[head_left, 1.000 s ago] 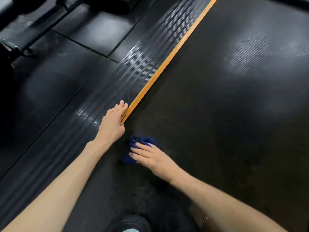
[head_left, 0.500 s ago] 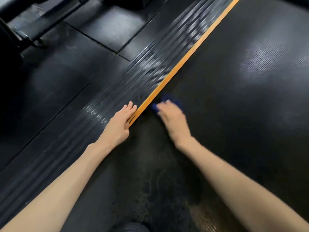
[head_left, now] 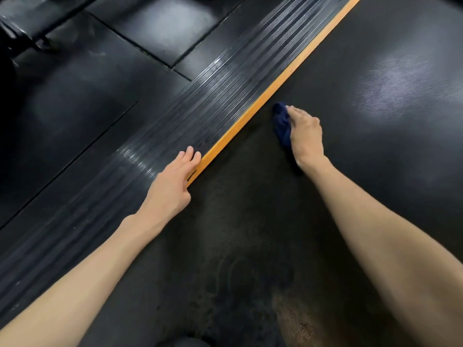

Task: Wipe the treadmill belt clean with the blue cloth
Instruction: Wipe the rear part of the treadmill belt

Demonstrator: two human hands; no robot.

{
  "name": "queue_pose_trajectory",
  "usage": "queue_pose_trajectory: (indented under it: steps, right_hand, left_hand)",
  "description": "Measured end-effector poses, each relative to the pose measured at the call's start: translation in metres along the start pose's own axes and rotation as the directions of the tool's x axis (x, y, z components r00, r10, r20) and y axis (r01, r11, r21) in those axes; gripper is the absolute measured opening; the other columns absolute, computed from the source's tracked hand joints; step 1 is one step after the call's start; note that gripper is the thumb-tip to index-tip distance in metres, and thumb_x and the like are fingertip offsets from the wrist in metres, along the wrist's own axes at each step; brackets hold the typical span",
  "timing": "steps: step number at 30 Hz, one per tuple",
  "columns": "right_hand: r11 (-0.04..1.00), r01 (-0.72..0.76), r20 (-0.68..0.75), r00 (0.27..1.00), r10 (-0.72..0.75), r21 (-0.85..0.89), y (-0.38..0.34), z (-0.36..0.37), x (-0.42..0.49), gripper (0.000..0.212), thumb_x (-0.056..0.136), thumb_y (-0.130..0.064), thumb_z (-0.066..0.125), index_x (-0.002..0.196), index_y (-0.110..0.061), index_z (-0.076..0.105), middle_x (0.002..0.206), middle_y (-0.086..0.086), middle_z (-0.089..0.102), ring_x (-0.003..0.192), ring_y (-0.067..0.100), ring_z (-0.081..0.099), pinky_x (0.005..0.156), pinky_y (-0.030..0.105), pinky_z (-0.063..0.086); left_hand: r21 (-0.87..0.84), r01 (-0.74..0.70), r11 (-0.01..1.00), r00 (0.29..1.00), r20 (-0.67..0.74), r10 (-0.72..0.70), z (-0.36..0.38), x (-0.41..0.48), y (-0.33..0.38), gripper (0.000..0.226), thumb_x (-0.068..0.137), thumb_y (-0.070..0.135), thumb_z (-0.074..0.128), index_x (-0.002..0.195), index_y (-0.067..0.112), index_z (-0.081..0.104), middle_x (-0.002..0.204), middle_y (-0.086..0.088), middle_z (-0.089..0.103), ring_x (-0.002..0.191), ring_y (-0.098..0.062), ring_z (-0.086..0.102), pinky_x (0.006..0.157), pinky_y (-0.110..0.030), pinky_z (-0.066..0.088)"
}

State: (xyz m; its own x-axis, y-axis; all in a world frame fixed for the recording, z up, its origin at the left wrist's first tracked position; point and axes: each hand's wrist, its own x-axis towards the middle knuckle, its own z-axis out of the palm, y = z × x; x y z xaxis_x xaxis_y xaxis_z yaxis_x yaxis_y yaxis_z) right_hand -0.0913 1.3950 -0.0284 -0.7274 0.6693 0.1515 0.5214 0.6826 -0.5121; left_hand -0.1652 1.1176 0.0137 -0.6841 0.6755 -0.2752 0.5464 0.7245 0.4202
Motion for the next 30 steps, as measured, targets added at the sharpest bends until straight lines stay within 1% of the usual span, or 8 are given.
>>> queue_pose_trajectory:
  steps: [3, 6, 10, 13, 16, 21, 26, 30]
  right_hand:
    - [0.982, 0.107, -0.072, 0.993, -0.097, 0.156, -0.021, 0.0, -0.014, 0.031, 0.096, -0.009, 0.047, 0.123, -0.007, 0.062, 0.127, 0.01, 0.06, 0.114, 0.023, 0.058, 0.096, 0.025, 0.041]
    - [0.958, 0.232, -0.161, 0.965, -0.205, 0.17, -0.033, -0.018, -0.016, 0.03, 0.096, -0.016, 0.044, 0.119, -0.01, 0.063, 0.121, 0.007, 0.063, 0.109, 0.02, 0.059, 0.092, 0.028, 0.044]
    - [0.977, 0.176, -0.275, 0.952, -0.137, 0.123, -0.033, -0.061, -0.008, 0.031, 0.097, -0.02, 0.044, 0.12, -0.015, 0.063, 0.12, 0.003, 0.064, 0.107, 0.02, 0.06, 0.092, 0.03, 0.044]
    - [0.995, 0.09, -0.041, 0.995, -0.091, -0.041, -0.033, -0.058, -0.016, 0.041, 0.093, -0.038, 0.039, 0.123, -0.023, 0.062, 0.129, 0.002, 0.06, 0.118, 0.026, 0.055, 0.1, 0.042, 0.041]
    - [0.976, 0.111, 0.253, 0.965, -0.061, -0.187, -0.027, -0.028, -0.039, 0.046, 0.098, -0.049, 0.032, 0.139, -0.033, 0.044, 0.154, -0.004, 0.028, 0.143, 0.023, 0.019, 0.112, 0.056, 0.008]
    - [0.959, 0.175, 0.224, 0.967, -0.124, -0.225, 0.005, 0.012, -0.058, 0.048, 0.1, -0.036, 0.028, 0.145, -0.022, 0.035, 0.156, -0.002, 0.024, 0.144, 0.018, 0.017, 0.115, 0.045, 0.003]
    - [0.92, 0.331, 0.327, 0.911, -0.252, -0.211, 0.026, -0.002, -0.034, 0.053, 0.095, -0.051, 0.039, 0.143, -0.03, 0.038, 0.154, -0.005, 0.027, 0.144, 0.018, 0.019, 0.115, 0.052, 0.003]
    - [0.889, 0.453, 0.346, 0.845, -0.407, -0.061, 0.037, -0.006, -0.039, 0.06, 0.089, -0.056, 0.037, 0.142, -0.027, 0.039, 0.153, -0.004, 0.029, 0.143, 0.016, 0.02, 0.116, 0.044, 0.005]
  left_hand:
    - [-0.006, 0.001, 1.0, 1.0, 0.009, -0.001, -0.001, -0.001, 0.002, 0.073, 0.09, -0.01, 0.041, 0.149, 0.026, 0.017, 0.156, 0.012, 0.005, 0.144, -0.008, 0.005, 0.111, -0.034, 0.026]
    - [0.004, 0.014, 1.0, 1.0, 0.026, -0.014, -0.004, -0.001, 0.003, 0.074, 0.09, -0.009, 0.041, 0.149, 0.026, 0.016, 0.157, 0.012, 0.004, 0.144, -0.008, 0.004, 0.111, -0.034, 0.025]
    - [-0.002, 0.028, 1.0, 0.999, 0.033, -0.027, -0.004, -0.001, 0.006, 0.08, 0.086, -0.012, 0.045, 0.149, 0.027, 0.015, 0.156, 0.012, 0.004, 0.144, -0.008, 0.004, 0.112, -0.033, 0.023]
    - [0.005, 0.036, 0.999, 0.999, 0.039, -0.036, -0.003, -0.001, 0.005, 0.082, 0.085, -0.012, 0.048, 0.149, 0.027, 0.015, 0.157, 0.011, 0.004, 0.144, -0.009, 0.004, 0.113, -0.035, 0.022]
    - [0.029, 0.047, 0.998, 0.998, 0.048, -0.048, -0.004, -0.001, 0.009, 0.082, 0.085, -0.013, 0.047, 0.15, 0.027, 0.014, 0.157, 0.011, 0.003, 0.144, -0.01, 0.003, 0.113, -0.038, 0.022]
    - [0.057, 0.063, 0.996, 0.997, 0.049, -0.066, -0.006, -0.001, 0.016, 0.081, 0.085, -0.015, 0.044, 0.15, 0.024, 0.014, 0.157, 0.009, 0.003, 0.145, -0.013, 0.004, 0.112, -0.039, 0.024]
    - [0.063, 0.063, 0.996, 0.996, 0.062, -0.067, -0.008, 0.0, 0.017, 0.081, 0.085, -0.015, 0.044, 0.15, 0.023, 0.014, 0.158, 0.008, 0.002, 0.145, -0.013, 0.004, 0.112, -0.036, 0.024]
    - [0.066, 0.061, 0.996, 0.997, 0.051, -0.064, -0.007, 0.0, 0.017, 0.081, 0.086, -0.013, 0.045, 0.15, 0.024, 0.014, 0.158, 0.007, 0.003, 0.145, -0.014, 0.006, 0.11, -0.034, 0.028]
